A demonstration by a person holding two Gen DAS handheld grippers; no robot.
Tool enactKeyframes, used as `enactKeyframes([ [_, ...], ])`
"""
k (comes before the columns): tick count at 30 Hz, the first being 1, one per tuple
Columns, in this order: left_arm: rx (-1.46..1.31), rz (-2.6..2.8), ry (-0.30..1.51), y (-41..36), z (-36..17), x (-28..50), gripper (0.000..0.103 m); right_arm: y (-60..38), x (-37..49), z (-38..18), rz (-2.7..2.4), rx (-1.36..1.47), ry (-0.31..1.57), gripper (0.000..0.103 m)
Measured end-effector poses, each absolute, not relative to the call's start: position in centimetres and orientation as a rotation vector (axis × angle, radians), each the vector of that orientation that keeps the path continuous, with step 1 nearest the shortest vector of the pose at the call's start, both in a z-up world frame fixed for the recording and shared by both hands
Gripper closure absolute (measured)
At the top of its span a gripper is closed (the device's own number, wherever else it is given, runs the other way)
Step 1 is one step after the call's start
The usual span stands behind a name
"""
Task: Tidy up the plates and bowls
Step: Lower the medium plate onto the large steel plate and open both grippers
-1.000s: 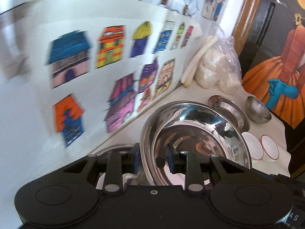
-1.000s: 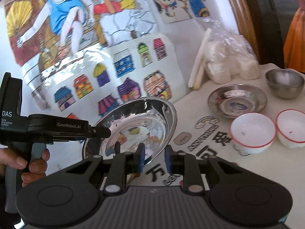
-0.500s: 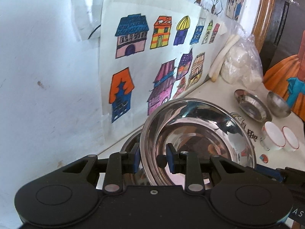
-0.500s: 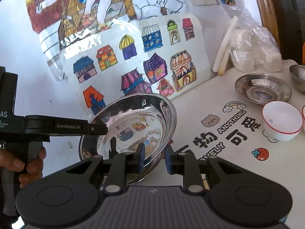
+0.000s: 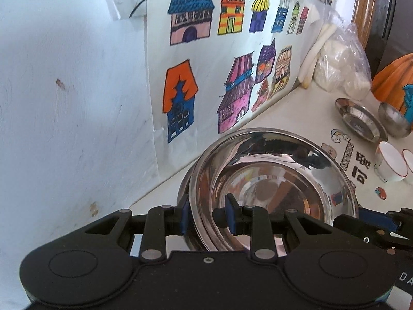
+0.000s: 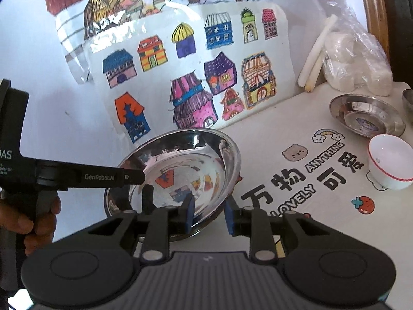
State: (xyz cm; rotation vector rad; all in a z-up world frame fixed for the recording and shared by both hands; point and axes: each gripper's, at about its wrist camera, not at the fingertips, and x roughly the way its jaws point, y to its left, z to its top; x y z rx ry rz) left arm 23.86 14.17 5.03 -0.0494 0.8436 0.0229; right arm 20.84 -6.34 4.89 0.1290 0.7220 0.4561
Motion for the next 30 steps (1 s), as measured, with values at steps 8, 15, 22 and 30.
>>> enactKeyframes([
  [8, 0.006, 0.032, 0.835, 13.6, 4.8, 24.0, 0.071, -5.6, 21.1, 4.3, 0.460, 0.102, 0.743, 0.071],
  [15, 0.065, 0.027, 0.829, 12.7, 4.7, 24.3, 0.068, -4.8, 21.0, 4.0, 0.472, 0.062, 0.744, 0.070],
  [22, 0.059, 0.026, 0.814, 12.4, 5.0, 24.4, 0.054, -5.6, 21.1, 4.4, 0.470, 0.074, 0.718, 0.049],
  [30, 0.056, 0.000, 0.750, 10.4, 6.5, 24.7, 0.006, -8.8, 21.2, 5.7, 0.433, 0.139, 0.654, 0.015],
])
